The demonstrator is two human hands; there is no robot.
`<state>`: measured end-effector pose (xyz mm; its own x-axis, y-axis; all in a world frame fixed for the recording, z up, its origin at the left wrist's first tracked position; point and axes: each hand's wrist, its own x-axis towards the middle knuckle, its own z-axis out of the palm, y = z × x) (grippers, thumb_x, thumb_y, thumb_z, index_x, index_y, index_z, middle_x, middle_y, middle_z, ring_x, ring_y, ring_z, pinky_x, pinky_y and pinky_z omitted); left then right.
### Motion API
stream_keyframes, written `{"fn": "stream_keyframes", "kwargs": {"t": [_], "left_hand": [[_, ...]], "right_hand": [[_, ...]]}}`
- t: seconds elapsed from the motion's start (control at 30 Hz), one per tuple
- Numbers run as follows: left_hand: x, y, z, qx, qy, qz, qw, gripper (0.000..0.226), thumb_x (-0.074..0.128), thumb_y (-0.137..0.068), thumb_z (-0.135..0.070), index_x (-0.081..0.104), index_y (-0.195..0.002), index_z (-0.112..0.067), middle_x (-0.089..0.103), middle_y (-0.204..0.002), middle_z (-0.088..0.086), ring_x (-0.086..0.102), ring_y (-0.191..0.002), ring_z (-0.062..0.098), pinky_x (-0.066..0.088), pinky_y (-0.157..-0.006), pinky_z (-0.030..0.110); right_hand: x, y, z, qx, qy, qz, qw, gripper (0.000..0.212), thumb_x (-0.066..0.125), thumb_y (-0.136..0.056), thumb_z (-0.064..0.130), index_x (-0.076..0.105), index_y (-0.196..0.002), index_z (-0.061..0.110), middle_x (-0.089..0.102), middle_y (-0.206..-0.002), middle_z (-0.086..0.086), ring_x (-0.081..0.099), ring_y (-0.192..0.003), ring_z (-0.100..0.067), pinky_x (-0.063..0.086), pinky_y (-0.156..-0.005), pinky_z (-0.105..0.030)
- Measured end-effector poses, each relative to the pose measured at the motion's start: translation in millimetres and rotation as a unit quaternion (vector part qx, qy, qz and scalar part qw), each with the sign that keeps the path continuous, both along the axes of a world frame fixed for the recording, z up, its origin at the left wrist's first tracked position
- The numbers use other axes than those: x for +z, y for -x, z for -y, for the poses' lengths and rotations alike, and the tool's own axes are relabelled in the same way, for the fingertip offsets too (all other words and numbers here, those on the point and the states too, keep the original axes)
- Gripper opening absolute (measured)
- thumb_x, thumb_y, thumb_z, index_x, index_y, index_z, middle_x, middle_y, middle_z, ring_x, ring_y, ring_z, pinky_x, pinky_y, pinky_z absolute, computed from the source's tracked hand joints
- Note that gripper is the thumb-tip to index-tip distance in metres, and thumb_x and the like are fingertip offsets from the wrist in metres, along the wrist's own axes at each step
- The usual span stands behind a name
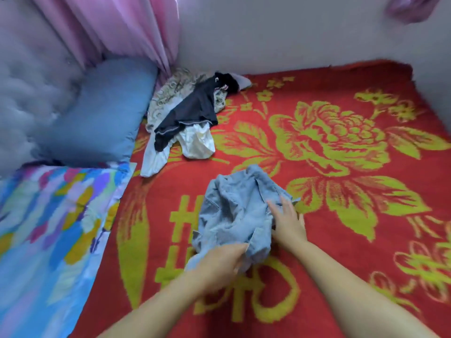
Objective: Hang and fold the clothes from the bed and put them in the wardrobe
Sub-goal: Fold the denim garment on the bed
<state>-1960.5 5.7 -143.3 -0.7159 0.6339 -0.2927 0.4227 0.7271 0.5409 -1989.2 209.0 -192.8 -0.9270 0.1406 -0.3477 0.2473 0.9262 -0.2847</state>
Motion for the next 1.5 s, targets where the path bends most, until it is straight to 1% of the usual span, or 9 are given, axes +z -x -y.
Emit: {"fn": "stream_keyframes", "kwargs": {"t": [0.07,0.23,0.53,0.63,0.7,0.8,0.97,1.13,1.5], "left_hand": [[61,14,3,-0.040,-0.017,-0.050,0.998,0.011,0.050,-0.087,-0.024,0.054,-0.098,-0.023,0.061,-0.100,-0.010,0.055,-0.082,0.008,0.042,-0.066,0.030],[185,68,40,0.090,-0.036,-0.139,0.986,0.018,0.045,-0.092,-0.009,0.055,-0.077,-0.014,0.064,-0.086,0.012,0.059,-0.085,0.029,0.044,-0.071,0.041],[383,105,63,0.149,-0.351,-0.035,0.924,0.026,0.054,-0.094,-0.001,0.062,-0.072,-0.013,0.060,-0.054,-0.010,0.051,-0.046,-0.001,0.041,-0.046,0.012],[418,103,69,0.106,-0.308,0.054,0.944,0.021,0.068,-0.084,-0.029,0.066,-0.093,-0.010,0.070,-0.080,0.001,0.065,-0.067,0.011,0.053,-0.059,0.021],[422,101,62,0.124,-0.215,-0.072,0.966,0.043,0.066,-0.084,-0.042,0.059,-0.115,-0.013,0.068,-0.096,0.003,0.065,-0.084,0.016,0.051,-0.071,0.026],[414,82,29,0.142,-0.241,-0.268,0.922,0.067,0.056,-0.090,-0.049,0.034,-0.143,-0.014,0.060,-0.113,0.009,0.059,-0.100,0.020,0.047,-0.086,0.032],[387,52,-35,0.054,-0.215,-0.228,0.948,0.078,0.057,-0.087,-0.042,0.013,-0.150,-0.025,0.059,-0.126,0.011,0.058,-0.111,0.030,0.047,-0.094,0.040],[388,67,-33,0.146,-0.151,-0.305,0.929,0.014,0.041,-0.090,-0.013,0.052,-0.097,-0.008,0.064,-0.101,0.022,0.059,-0.094,0.040,0.049,-0.078,0.043],[446,91,-32,0.089,-0.168,-0.384,0.904,0.023,0.042,-0.091,-0.011,0.064,-0.088,-0.005,0.065,-0.092,0.008,0.059,-0.087,0.024,0.047,-0.074,0.034]], "right_hand": [[57,15,3,0.062,0.015,-0.005,0.998,0.028,0.051,-0.092,0.023,0.059,-0.118,0.028,0.045,-0.143,-0.002,0.028,-0.141,-0.019,0.018,-0.113,-0.048],[207,45,-6,0.018,0.101,-0.110,0.989,0.019,0.048,-0.088,0.008,0.051,-0.072,0.016,0.063,-0.091,-0.015,0.058,-0.091,-0.028,0.036,-0.067,-0.035],[426,35,-14,0.068,0.123,-0.349,0.927,0.034,0.054,-0.088,0.006,0.045,-0.058,0.018,0.045,-0.059,0.006,0.041,-0.065,-0.014,0.030,-0.052,-0.023],[466,25,-15,0.068,0.129,-0.388,0.910,0.027,0.055,-0.089,0.008,0.054,-0.064,0.018,0.050,-0.060,0.009,0.044,-0.061,-0.010,0.033,-0.051,-0.017],[489,20,-12,0.097,0.097,-0.401,0.906,0.019,0.055,-0.090,0.014,0.062,-0.073,0.011,0.055,-0.065,0.006,0.048,-0.064,-0.013,0.033,-0.053,-0.021],[509,17,1,0.150,0.006,-0.389,0.909,0.017,0.053,-0.089,0.012,0.067,-0.086,0.004,0.063,-0.080,-0.003,0.057,-0.080,-0.022,0.035,-0.064,-0.027],[511,8,21,0.178,-0.060,-0.384,0.904,0.023,0.050,-0.086,0.008,0.071,-0.095,0.002,0.069,-0.096,-0.013,0.061,-0.090,-0.029,0.043,-0.075,-0.033],[514,-7,11,0.178,-0.071,-0.383,0.904,0.022,0.054,-0.087,0.015,0.071,-0.099,0.011,0.069,-0.098,-0.007,0.060,-0.091,-0.025,0.048,-0.079,-0.033],[430,-33,-54,-0.016,-0.034,-0.255,0.966,0.010,0.053,-0.084,0.017,0.061,-0.079,0.013,0.068,-0.093,-0.010,0.062,-0.089,-0.029,0.044,-0.068,-0.030]]}}
